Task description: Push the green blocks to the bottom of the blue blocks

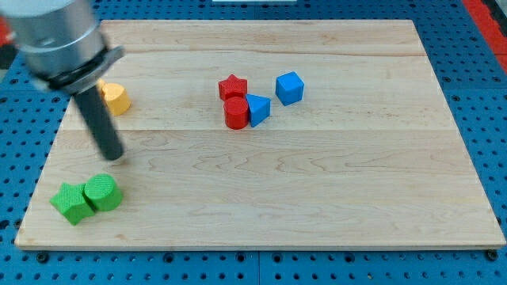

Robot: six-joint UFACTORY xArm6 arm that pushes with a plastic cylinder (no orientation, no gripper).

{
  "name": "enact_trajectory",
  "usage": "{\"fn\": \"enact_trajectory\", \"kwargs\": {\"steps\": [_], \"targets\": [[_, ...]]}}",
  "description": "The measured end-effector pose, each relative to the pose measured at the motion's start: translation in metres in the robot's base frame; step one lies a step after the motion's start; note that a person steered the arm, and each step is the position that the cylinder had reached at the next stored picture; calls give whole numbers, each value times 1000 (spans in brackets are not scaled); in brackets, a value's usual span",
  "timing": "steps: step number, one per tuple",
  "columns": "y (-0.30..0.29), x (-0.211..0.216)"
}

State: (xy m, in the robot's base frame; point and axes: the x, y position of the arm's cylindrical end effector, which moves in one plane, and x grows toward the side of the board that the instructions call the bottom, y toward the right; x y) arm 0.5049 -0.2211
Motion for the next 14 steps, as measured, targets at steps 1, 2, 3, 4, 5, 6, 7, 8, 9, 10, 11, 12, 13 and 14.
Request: {"fn": "enact_trajectory", "kwargs": {"steps": [1, 2, 3, 4, 5, 6, 7, 8, 9, 10, 11, 12, 13, 14], "targets": [[-75, 35], [-82, 50], [-56, 94], [-37, 91], [-29, 65], [-10, 53], [22, 45], [74, 42], [126, 39], [170, 25], [201, 3], [203, -4], [203, -14], [203, -27]]}}
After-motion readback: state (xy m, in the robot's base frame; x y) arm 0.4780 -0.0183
